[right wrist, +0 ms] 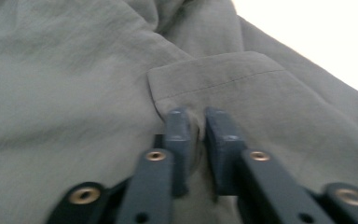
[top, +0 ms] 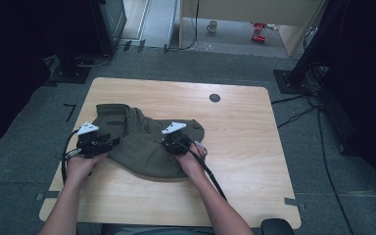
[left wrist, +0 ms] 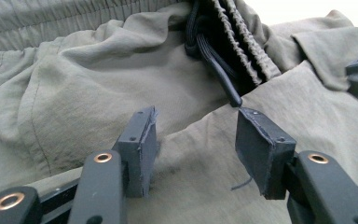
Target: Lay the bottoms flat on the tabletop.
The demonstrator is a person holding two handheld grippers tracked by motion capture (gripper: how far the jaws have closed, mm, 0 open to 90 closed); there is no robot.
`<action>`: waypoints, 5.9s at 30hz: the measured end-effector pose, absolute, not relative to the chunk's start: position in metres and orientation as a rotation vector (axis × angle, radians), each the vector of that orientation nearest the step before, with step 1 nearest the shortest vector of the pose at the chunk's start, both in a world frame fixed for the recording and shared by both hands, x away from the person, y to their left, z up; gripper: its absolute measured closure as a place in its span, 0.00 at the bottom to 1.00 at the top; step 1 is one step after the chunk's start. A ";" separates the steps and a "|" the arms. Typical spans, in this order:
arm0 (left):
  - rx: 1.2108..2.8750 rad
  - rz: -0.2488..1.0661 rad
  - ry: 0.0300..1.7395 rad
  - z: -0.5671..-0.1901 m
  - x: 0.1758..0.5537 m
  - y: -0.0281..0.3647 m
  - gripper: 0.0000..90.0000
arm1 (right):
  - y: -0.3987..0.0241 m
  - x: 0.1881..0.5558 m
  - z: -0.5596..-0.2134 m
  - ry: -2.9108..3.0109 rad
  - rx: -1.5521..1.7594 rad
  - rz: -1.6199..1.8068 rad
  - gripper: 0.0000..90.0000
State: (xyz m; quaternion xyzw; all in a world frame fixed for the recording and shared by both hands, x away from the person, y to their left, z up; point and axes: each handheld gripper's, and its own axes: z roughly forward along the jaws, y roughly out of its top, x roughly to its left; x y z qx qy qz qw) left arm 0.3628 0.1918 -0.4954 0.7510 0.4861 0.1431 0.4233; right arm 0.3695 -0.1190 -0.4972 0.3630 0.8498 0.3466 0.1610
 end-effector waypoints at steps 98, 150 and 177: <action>1.994 0.300 1.159 -0.502 0.397 0.105 0.52 | -0.242 0.379 -0.481 2.232 1.292 1.279 0.67; 1.829 0.310 1.231 -0.486 0.372 0.164 0.53 | -0.199 0.397 -0.471 2.323 1.235 1.301 0.99; 1.835 0.348 1.200 -0.479 0.368 0.159 0.53 | -0.092 0.278 -0.493 2.625 0.796 1.384 0.99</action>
